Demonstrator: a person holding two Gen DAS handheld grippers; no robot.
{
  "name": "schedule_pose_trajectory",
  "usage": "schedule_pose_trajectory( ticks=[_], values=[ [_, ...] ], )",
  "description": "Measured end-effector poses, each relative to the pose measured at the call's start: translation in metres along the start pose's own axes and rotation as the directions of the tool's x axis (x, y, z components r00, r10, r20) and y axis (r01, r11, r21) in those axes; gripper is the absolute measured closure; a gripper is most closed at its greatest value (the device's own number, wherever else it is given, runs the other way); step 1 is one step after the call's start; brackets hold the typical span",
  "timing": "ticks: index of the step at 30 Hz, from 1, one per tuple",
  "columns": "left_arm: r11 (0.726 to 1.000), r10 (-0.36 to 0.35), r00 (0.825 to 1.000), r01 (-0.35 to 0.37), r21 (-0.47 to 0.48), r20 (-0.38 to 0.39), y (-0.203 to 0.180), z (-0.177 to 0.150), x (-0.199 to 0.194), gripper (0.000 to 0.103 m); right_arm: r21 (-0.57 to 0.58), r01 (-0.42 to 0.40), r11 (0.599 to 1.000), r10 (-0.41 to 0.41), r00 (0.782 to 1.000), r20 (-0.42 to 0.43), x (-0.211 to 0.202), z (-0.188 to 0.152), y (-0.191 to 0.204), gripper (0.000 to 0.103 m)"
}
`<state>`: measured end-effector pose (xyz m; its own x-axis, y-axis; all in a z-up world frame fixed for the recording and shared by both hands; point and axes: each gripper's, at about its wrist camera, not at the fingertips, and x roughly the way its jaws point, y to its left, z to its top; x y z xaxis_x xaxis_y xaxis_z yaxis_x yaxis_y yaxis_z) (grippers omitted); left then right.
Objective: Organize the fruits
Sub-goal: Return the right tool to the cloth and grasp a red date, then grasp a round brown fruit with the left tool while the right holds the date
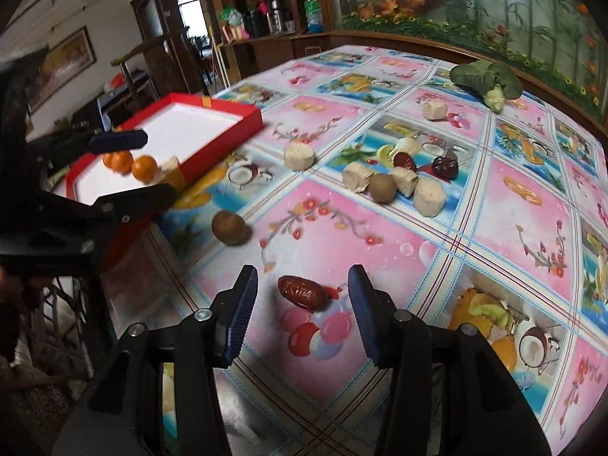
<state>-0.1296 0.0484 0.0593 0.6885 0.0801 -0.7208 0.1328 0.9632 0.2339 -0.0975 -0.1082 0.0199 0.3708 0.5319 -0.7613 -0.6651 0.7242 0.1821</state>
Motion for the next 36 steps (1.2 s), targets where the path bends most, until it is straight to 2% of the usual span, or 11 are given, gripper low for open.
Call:
schedule_pose_trajectory(
  ticks=[2, 6, 7, 10, 13, 21, 23, 25, 27, 31, 36],
  values=[
    [1.0, -0.016, 1.0, 0.016, 0.008, -0.012, -0.004, 0.0, 0.002, 0.025, 0.0, 0.004, 1.0, -0.004, 1.0, -0.013, 0.004, 0.0, -0.001, 0.052],
    [0.999, -0.055, 0.998, 0.054, -0.005, -0.04, -0.007, 0.002, 0.009, 0.025, -0.029, 0.045, 0.999, -0.046, 0.998, -0.038, 0.01, -0.002, 0.001, 0.073],
    [0.998, -0.065, 0.997, 0.065, -0.008, -0.048, -0.008, 0.002, 0.011, 0.025, -0.034, 0.054, 0.998, -0.056, 0.998, -0.04, 0.01, -0.002, 0.0, 0.074],
    [0.995, -0.097, 0.993, 0.097, -0.008, -0.065, -0.014, 0.006, 0.016, 0.025, -0.041, 0.065, 0.997, -0.067, 0.997, -0.039, 0.01, -0.002, 0.001, 0.075],
    [0.992, -0.128, 0.989, 0.128, -0.008, -0.08, -0.021, 0.011, 0.023, 0.025, 0.001, 0.076, 0.997, -0.076, 0.996, -0.038, 0.009, -0.001, -0.005, 0.075],
    [0.99, -0.136, 0.983, 0.138, 0.005, -0.124, -0.039, 0.019, 0.048, 0.026, 0.237, 0.125, 0.963, -0.126, 0.992, -0.009, -0.004, 0.003, -0.052, 0.075],
    [0.989, -0.143, 0.98, 0.145, -0.002, -0.137, -0.039, 0.018, 0.053, 0.041, 0.246, 0.124, 0.961, -0.129, 0.992, 0.002, -0.006, 0.003, -0.053, 0.075],
    [0.987, -0.162, 0.975, 0.162, -0.015, -0.151, -0.038, 0.017, 0.057, 0.052, 0.243, 0.123, 0.962, -0.13, 0.991, 0.013, -0.008, 0.004, -0.051, 0.075],
    [0.983, -0.182, 0.972, 0.18, -0.03, -0.145, -0.036, 0.016, 0.057, 0.054, 0.245, 0.129, 0.961, -0.138, 0.99, 0.02, -0.01, 0.004, -0.051, 0.075],
    [0.968, -0.25, 0.959, 0.244, -0.062, -0.135, -0.035, 0.014, 0.057, 0.075, 0.282, 0.153, 0.947, -0.17, 0.985, 0.039, -0.013, 0.005, -0.059, 0.076],
    [0.966, -0.254, 0.96, 0.246, -0.077, -0.117, -0.037, 0.013, 0.054, 0.077, 0.376, 0.164, 0.912, -0.198, 0.979, 0.053, -0.018, 0.004, -0.08, 0.076]
  ],
)
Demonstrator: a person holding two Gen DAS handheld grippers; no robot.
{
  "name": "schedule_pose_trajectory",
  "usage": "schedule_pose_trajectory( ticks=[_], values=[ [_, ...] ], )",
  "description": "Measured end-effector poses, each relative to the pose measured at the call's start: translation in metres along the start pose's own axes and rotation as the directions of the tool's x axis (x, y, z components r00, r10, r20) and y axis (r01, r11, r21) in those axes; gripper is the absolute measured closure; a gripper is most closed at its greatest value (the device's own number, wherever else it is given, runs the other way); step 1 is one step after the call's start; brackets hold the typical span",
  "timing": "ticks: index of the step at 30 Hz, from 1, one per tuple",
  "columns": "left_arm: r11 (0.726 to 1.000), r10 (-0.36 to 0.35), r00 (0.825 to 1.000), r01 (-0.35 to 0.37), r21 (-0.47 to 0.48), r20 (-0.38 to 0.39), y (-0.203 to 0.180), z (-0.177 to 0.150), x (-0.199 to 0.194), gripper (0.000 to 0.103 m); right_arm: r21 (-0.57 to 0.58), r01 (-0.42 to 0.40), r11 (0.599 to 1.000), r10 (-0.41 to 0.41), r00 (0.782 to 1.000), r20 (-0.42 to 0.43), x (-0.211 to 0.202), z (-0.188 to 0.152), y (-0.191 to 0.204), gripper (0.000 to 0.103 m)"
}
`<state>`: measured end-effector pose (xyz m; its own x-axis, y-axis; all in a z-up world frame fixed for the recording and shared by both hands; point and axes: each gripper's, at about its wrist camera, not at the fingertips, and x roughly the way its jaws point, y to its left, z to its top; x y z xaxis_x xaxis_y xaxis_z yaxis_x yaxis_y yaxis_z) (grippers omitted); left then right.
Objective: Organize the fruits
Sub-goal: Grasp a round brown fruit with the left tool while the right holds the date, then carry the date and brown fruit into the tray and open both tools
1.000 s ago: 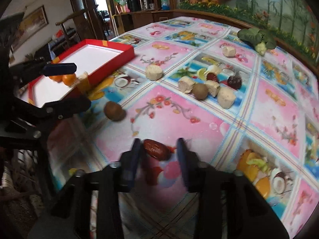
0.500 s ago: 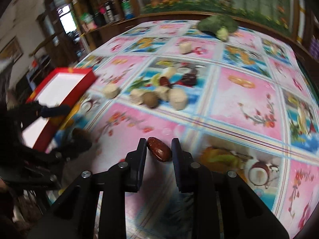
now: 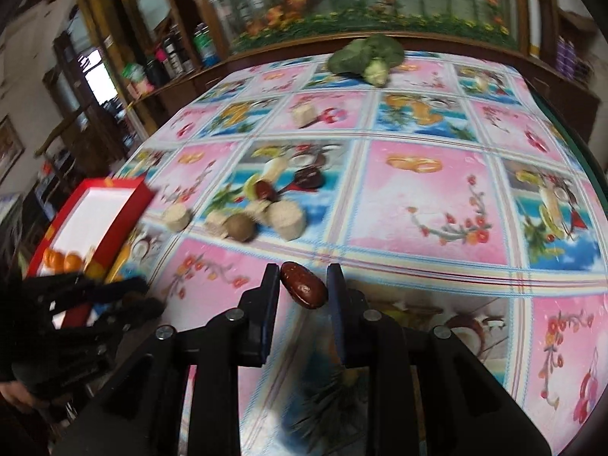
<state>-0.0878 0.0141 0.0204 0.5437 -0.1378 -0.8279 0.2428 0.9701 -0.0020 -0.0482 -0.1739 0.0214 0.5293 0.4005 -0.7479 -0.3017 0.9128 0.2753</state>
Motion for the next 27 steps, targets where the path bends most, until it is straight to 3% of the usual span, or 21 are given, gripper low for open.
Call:
schedule_pose_trajectory(
  ticks=[5, 9, 14, 20, 27],
  values=[
    [1.0, -0.013, 0.997, 0.014, -0.025, 0.076, 0.004, 0.002, -0.026, 0.077, 0.113, 0.017, 0.993, -0.024, 0.998, 0.065, -0.007, 0.008, -0.021, 0.076],
    [0.998, -0.014, 0.988, 0.023, -0.055, 0.152, 0.013, 0.002, -0.058, 0.077, 0.12, 0.029, 0.992, -0.044, 0.992, 0.122, -0.013, 0.013, -0.021, 0.076],
    [0.995, 0.035, 0.968, -0.01, -0.1, 0.247, 0.035, -0.002, -0.097, 0.077, 0.122, -0.032, 0.992, 0.016, 0.991, 0.134, -0.009, 0.016, -0.005, 0.076],
    [0.977, 0.144, 0.941, -0.086, -0.194, 0.305, 0.078, -0.014, -0.13, 0.077, 0.051, -0.164, 0.985, 0.156, 0.978, 0.135, 0.006, 0.022, 0.068, 0.075],
    [0.93, 0.276, 0.92, -0.183, -0.318, 0.279, 0.133, -0.042, -0.14, 0.077, -0.08, -0.27, 0.96, 0.274, 0.96, 0.054, 0.03, 0.019, 0.157, 0.075]
  ],
)
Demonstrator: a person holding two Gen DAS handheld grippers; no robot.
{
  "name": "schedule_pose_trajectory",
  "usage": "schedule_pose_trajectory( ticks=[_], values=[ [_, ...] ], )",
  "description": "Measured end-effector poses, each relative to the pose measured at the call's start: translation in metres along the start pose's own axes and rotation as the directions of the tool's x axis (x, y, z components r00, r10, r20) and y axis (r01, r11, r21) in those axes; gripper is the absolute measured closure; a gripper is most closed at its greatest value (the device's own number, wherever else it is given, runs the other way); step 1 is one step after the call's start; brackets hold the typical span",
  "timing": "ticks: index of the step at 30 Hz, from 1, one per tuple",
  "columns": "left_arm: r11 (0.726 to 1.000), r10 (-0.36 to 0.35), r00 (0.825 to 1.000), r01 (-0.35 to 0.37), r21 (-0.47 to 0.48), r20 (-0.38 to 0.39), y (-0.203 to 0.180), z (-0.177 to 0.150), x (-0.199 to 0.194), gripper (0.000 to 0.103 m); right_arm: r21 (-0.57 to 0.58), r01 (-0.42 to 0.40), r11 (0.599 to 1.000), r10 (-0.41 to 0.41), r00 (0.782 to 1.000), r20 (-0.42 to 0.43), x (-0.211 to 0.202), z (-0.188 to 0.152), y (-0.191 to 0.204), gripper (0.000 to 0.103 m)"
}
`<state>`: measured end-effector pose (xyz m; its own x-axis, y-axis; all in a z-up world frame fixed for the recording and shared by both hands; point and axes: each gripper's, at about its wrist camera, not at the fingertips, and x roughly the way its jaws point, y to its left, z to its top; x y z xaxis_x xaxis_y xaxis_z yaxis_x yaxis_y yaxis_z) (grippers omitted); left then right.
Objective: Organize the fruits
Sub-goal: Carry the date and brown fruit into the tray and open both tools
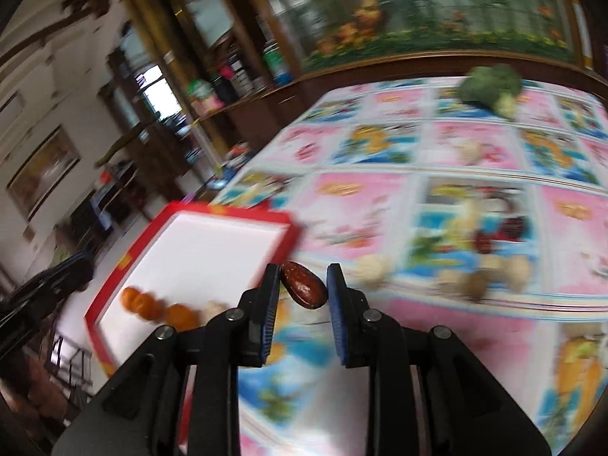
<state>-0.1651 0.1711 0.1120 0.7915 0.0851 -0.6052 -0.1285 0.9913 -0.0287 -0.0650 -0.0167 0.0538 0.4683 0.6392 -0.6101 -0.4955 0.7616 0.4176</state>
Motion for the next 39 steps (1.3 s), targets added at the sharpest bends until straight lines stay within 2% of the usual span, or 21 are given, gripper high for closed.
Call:
schedule_pose_trajectory(
  ticks=[6, 9, 11, 15, 18, 31, 32, 33, 35, 39],
  values=[
    [0.992, 0.104, 0.994, -0.105, -0.074, -0.023, 0.05, -0.013, 0.002, 0.077, -0.134, -0.127, 0.983, 0.115, 0.989, -0.094, 0.018, -0.016, 0.07, 0.075],
    [0.986, 0.14, 0.989, -0.143, -0.085, -0.046, 0.065, -0.024, 0.005, 0.077, -0.222, -0.156, 0.963, 0.127, 0.982, -0.138, 0.022, -0.035, 0.1, 0.075],
    [0.984, 0.152, 0.986, -0.158, -0.087, -0.068, 0.071, -0.032, 0.009, 0.077, -0.239, -0.18, 0.954, 0.139, 0.974, -0.177, 0.027, -0.045, 0.111, 0.075],
    [0.982, 0.156, 0.981, -0.167, -0.092, -0.111, 0.078, -0.043, 0.019, 0.077, -0.276, -0.172, 0.946, 0.111, 0.969, -0.223, 0.043, -0.059, 0.124, 0.075],
    [0.983, 0.153, 0.98, -0.164, -0.078, -0.13, 0.077, -0.048, 0.023, 0.077, -0.261, -0.179, 0.949, 0.11, 0.96, -0.257, 0.05, -0.064, 0.125, 0.075],
    [0.983, 0.168, 0.963, -0.179, -0.032, -0.21, 0.067, -0.06, 0.036, 0.076, -0.301, -0.165, 0.939, 0.071, 0.952, -0.298, 0.052, -0.073, 0.132, 0.075],
    [0.983, 0.174, 0.961, -0.183, -0.024, -0.213, 0.066, -0.06, 0.036, 0.071, -0.295, -0.166, 0.941, 0.073, 0.951, -0.302, 0.052, -0.072, 0.13, 0.072],
    [0.982, 0.179, 0.96, -0.187, -0.02, -0.214, 0.064, -0.059, 0.036, 0.067, -0.285, -0.17, 0.943, 0.077, 0.948, -0.31, 0.051, -0.071, 0.128, 0.062],
    [0.98, 0.188, 0.961, -0.196, -0.02, -0.205, 0.062, -0.057, 0.034, 0.052, -0.253, -0.178, 0.951, 0.098, 0.949, -0.3, 0.046, -0.066, 0.12, 0.051],
    [0.98, 0.193, 0.964, -0.199, -0.018, -0.185, 0.053, -0.049, 0.028, 0.039, -0.214, -0.188, 0.959, 0.143, 0.967, -0.212, 0.019, -0.047, 0.098, 0.049]
  ],
)
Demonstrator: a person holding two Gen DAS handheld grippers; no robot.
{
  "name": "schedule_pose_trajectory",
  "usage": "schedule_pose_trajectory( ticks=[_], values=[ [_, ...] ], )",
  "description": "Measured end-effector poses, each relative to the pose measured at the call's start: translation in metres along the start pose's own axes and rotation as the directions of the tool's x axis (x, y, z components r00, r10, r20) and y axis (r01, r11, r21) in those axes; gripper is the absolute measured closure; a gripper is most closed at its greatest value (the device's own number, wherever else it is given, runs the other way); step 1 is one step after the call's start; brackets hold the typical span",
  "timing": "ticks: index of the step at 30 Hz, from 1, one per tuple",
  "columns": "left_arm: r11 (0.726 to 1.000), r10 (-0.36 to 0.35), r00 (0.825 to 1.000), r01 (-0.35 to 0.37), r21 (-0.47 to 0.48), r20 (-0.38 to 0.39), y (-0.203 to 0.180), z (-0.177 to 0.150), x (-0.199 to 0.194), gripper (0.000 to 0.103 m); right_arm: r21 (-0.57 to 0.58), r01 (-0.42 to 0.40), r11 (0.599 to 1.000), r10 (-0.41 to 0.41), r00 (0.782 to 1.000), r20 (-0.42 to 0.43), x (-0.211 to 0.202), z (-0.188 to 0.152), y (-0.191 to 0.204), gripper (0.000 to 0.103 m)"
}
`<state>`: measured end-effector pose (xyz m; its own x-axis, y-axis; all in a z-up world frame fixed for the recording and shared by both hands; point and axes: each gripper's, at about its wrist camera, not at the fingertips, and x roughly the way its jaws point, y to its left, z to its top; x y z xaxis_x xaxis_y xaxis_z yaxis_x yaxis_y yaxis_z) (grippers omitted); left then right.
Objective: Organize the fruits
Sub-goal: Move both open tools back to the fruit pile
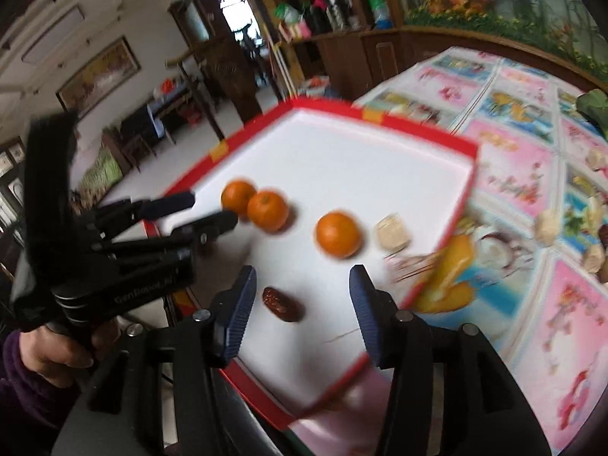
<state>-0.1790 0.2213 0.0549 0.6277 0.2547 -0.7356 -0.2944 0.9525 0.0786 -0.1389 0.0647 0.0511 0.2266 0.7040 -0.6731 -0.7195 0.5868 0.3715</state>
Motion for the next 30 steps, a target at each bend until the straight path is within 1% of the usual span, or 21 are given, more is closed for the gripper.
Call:
schedule_pose_trajectory(
  ticks=[1, 3, 4, 8, 10, 12, 15, 18, 20, 22, 24, 27, 30],
  values=[
    [1.0, -0.003, 1.0, 0.002, 0.003, 0.008, -0.003, 0.002, -0.002, 0.039, 0.006, 0.006, 1.0, -0.006, 1.0, 0.022, -0.008, 0.001, -0.006, 0.048],
    [1.0, -0.013, 1.0, 0.012, 0.022, 0.026, -0.012, 0.007, -0.008, 0.038, 0.027, 0.033, 0.999, -0.035, 0.998, 0.06, -0.023, 0.002, -0.02, 0.043],
    [0.999, -0.022, 0.999, 0.021, 0.034, 0.035, -0.018, 0.009, -0.011, 0.036, 0.046, 0.053, 0.998, -0.056, 0.996, 0.074, -0.031, 0.001, -0.03, 0.042],
    [0.992, -0.09, 0.994, 0.084, 0.091, 0.06, -0.049, 0.02, -0.023, 0.026, 0.112, 0.135, 0.984, -0.145, 0.986, 0.081, -0.052, -0.006, -0.075, 0.042],
    [0.985, -0.12, 0.991, 0.111, 0.129, 0.063, -0.066, 0.023, -0.026, 0.025, 0.16, 0.187, 0.969, -0.199, 0.978, 0.064, -0.061, -0.014, -0.102, 0.042],
    [0.973, -0.155, 0.986, 0.142, 0.181, 0.059, -0.088, 0.026, -0.027, 0.025, 0.208, 0.221, 0.953, -0.235, 0.971, 0.046, -0.069, -0.021, -0.127, 0.042],
    [0.954, -0.205, 0.978, 0.192, 0.23, 0.033, -0.114, 0.029, -0.025, 0.025, 0.248, 0.269, 0.931, -0.285, 0.958, 0.027, -0.081, -0.028, -0.154, 0.042],
    [0.928, -0.267, 0.964, 0.259, 0.267, -0.004, -0.141, 0.029, -0.02, 0.025, 0.269, 0.292, 0.918, -0.308, 0.951, 0.019, -0.085, -0.03, -0.177, 0.042],
    [0.915, -0.285, 0.958, 0.279, 0.291, -0.022, -0.157, 0.029, -0.017, 0.025, 0.296, 0.292, 0.909, -0.309, 0.951, 0.008, -0.082, -0.027, -0.189, 0.042],
    [0.903, -0.301, 0.953, 0.297, 0.31, -0.036, -0.169, 0.031, -0.014, 0.025, 0.295, 0.299, 0.907, -0.314, 0.949, 0.004, -0.076, -0.023, -0.195, 0.045],
    [0.89, -0.318, 0.947, 0.316, 0.329, -0.047, -0.181, 0.034, -0.01, 0.025, 0.285, 0.292, 0.913, -0.302, 0.953, -0.012, -0.068, -0.019, -0.202, 0.06],
    [0.885, -0.314, 0.948, 0.313, 0.345, -0.055, -0.192, 0.037, -0.006, 0.025, 0.297, 0.296, 0.908, -0.306, 0.952, -0.013, -0.063, -0.014, -0.209, 0.066],
    [0.88, -0.324, 0.944, 0.326, 0.347, -0.064, -0.196, 0.038, -0.005, 0.025, 0.283, 0.314, 0.906, -0.325, 0.946, -0.009, -0.061, -0.011, -0.211, 0.068]
  ],
)
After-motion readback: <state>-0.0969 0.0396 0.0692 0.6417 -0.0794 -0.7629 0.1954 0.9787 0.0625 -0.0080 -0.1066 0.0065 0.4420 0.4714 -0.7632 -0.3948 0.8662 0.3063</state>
